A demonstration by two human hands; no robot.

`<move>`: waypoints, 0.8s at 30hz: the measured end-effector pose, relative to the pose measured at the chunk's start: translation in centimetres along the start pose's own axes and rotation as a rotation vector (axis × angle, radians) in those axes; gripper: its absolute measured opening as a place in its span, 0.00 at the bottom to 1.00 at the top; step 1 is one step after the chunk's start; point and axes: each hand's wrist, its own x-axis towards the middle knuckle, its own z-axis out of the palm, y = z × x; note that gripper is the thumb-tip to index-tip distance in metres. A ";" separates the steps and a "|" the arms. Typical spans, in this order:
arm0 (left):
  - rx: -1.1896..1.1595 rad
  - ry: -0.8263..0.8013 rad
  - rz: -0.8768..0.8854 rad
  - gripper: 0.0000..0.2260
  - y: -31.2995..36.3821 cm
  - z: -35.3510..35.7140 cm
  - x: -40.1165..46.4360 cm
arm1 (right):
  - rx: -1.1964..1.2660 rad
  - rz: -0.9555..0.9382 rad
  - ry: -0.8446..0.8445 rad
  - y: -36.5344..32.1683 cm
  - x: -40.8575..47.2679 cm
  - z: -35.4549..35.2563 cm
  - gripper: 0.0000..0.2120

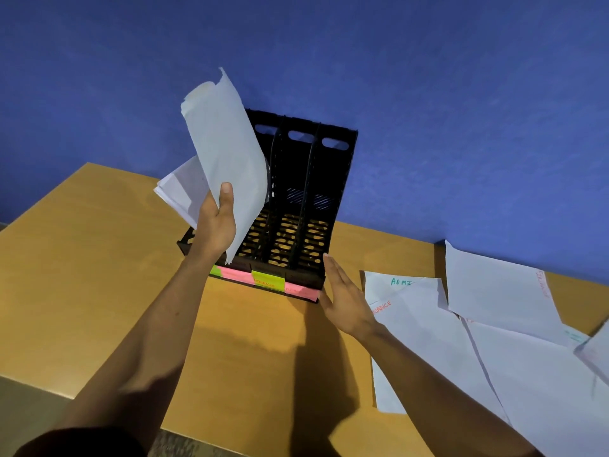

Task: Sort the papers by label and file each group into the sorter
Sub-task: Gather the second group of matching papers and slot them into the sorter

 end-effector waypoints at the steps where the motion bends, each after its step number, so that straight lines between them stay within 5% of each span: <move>1: -0.007 0.012 0.002 0.26 -0.3 0.2 0.0 | -0.009 -0.010 -0.023 -0.1 0.1 0.0 0.35; 14: 0.036 -0.063 0.024 0.25 -2.5 2.4 1.8 | -0.054 0.016 -0.066 -0.2 0.2 0.3 0.33; 21: 0.212 -0.035 -0.032 0.38 -3.8 3.5 2.4 | -0.057 0.005 -0.082 -0.3 0.1 0.1 0.35; 24: 0.201 -0.068 0.001 0.30 -4.9 3.6 2.0 | -0.077 0.015 -0.090 -0.2 0.1 0.1 0.35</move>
